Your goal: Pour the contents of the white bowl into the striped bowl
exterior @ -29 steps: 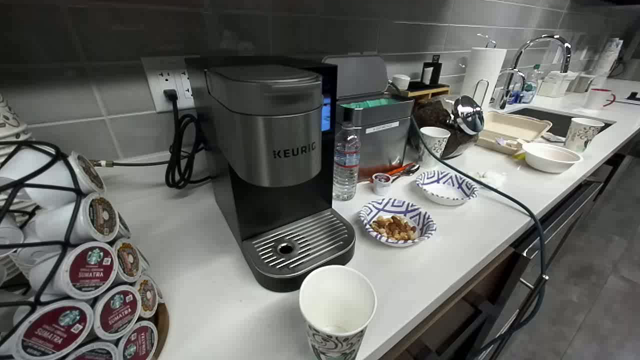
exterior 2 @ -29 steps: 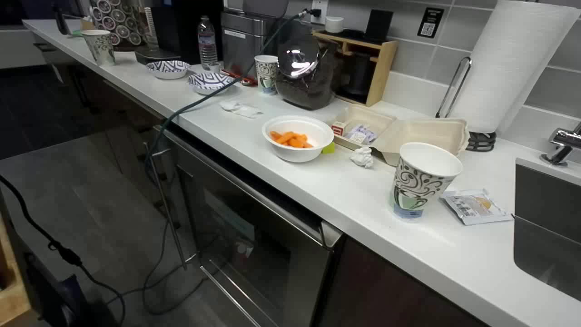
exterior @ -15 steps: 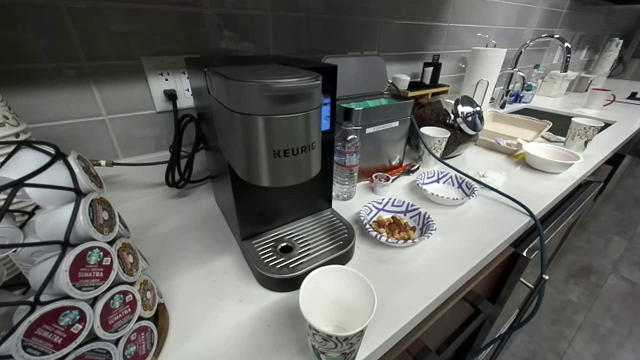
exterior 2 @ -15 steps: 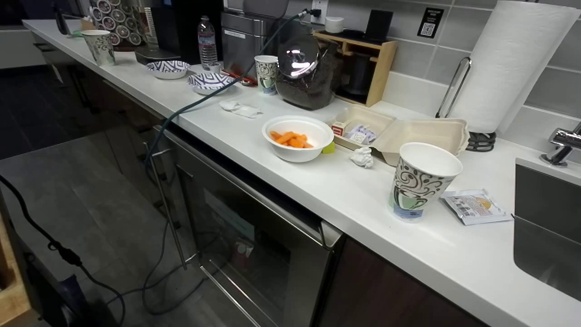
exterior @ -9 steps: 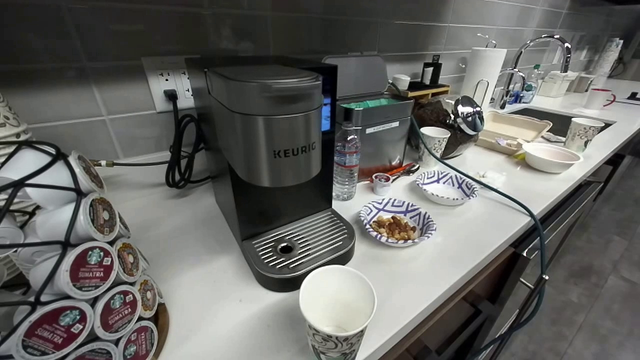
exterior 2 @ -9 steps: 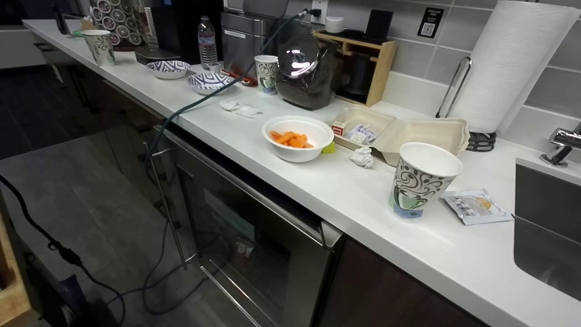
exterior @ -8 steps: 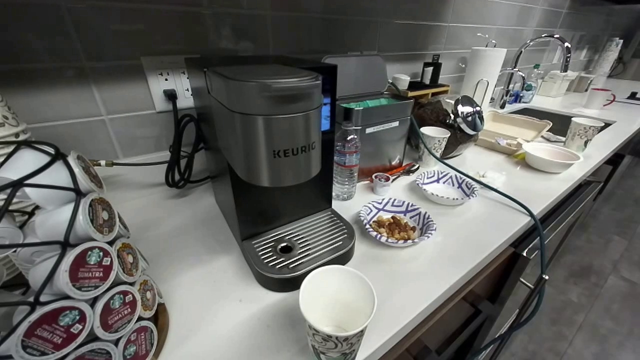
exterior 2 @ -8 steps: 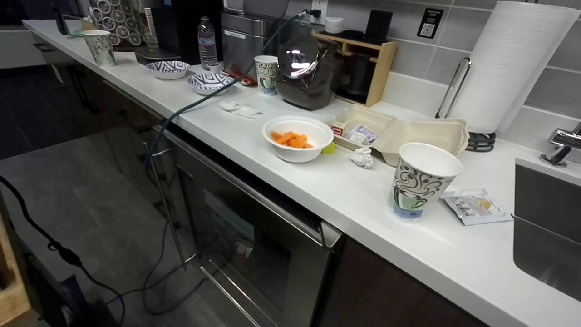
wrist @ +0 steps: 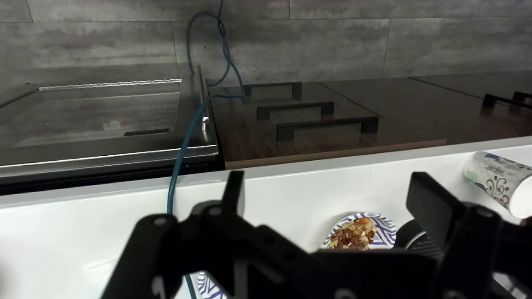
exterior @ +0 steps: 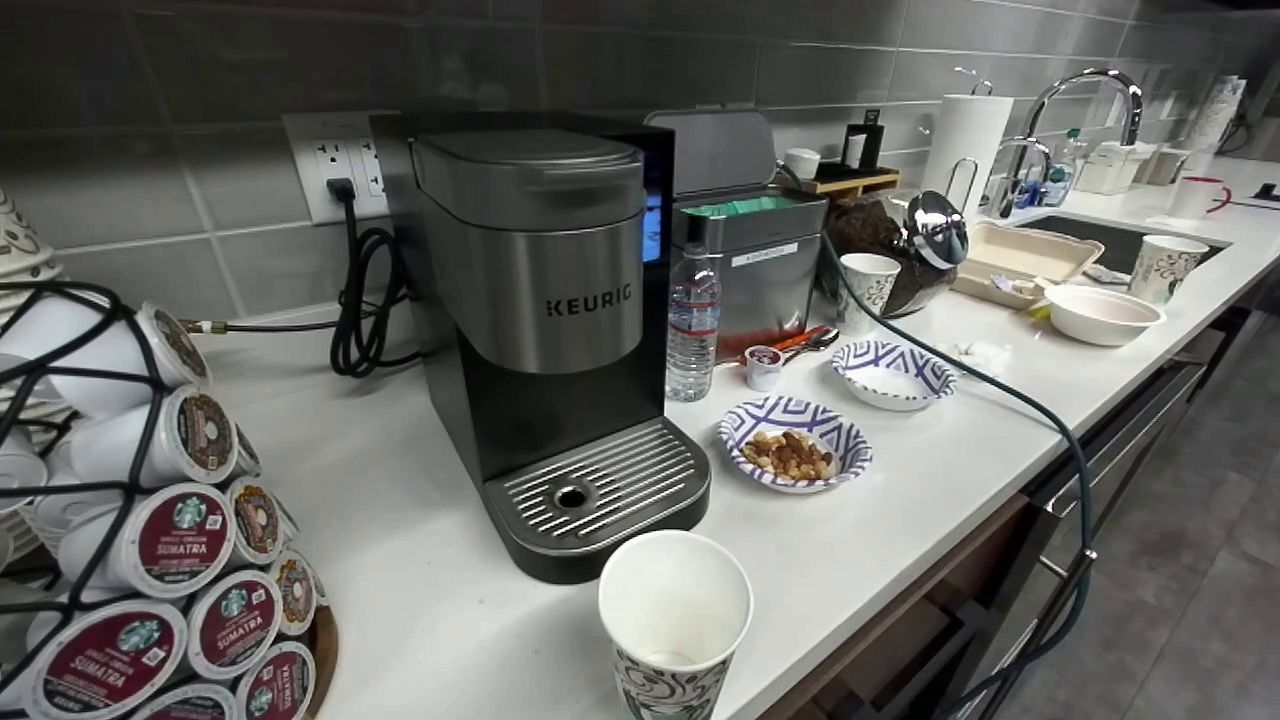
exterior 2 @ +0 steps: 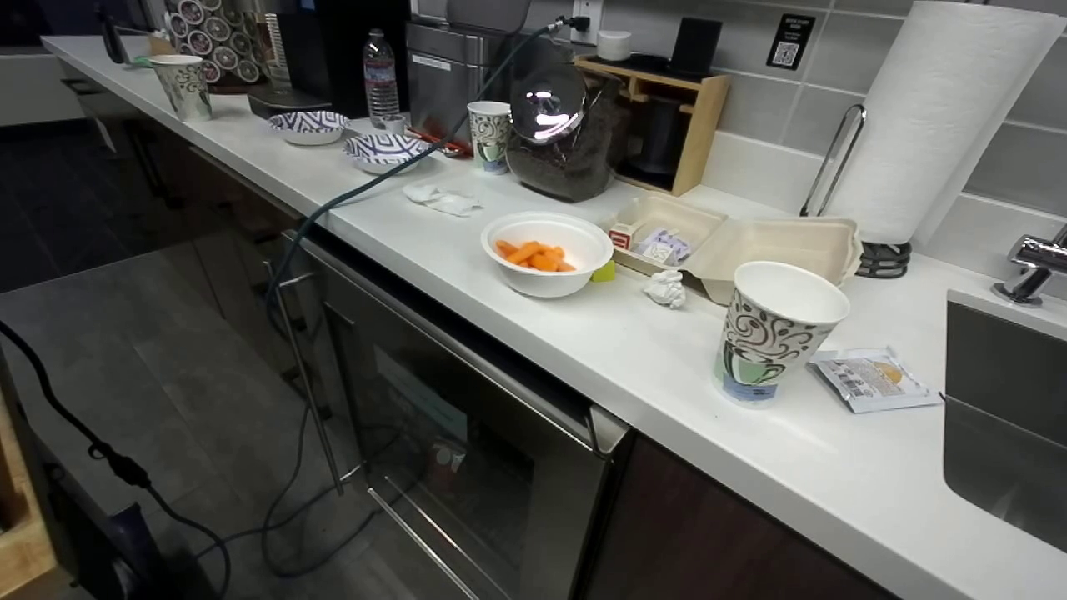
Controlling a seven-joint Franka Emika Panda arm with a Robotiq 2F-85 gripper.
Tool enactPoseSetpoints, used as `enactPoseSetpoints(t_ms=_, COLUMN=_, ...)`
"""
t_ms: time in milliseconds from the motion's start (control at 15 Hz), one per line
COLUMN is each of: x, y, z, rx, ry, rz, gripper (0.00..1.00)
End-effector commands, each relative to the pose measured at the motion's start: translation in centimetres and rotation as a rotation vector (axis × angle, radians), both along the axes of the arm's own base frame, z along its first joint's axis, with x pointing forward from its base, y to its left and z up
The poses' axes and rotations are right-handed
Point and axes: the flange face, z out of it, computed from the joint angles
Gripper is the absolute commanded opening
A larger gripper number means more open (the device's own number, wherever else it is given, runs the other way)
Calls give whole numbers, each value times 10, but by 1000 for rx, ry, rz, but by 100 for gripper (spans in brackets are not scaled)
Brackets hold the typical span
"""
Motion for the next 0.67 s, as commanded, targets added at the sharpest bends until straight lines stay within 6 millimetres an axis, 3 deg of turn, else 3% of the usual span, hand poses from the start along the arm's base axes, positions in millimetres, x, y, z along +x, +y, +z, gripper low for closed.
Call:
enactPoseSetpoints(t_ms=0, x=10, y=-32, z=-1, rx=-83, ry=-27, rz=-161, gripper=100)
enactPoseSetpoints(t_ms=333, x=10, y=-115, z=-13, rx=-237, ry=-8, rz=-385, gripper=100)
enactPoseSetpoints(t_ms=600, x=-5, y=-192, z=-44, rx=-151, ry=46, rz=-606, gripper=100)
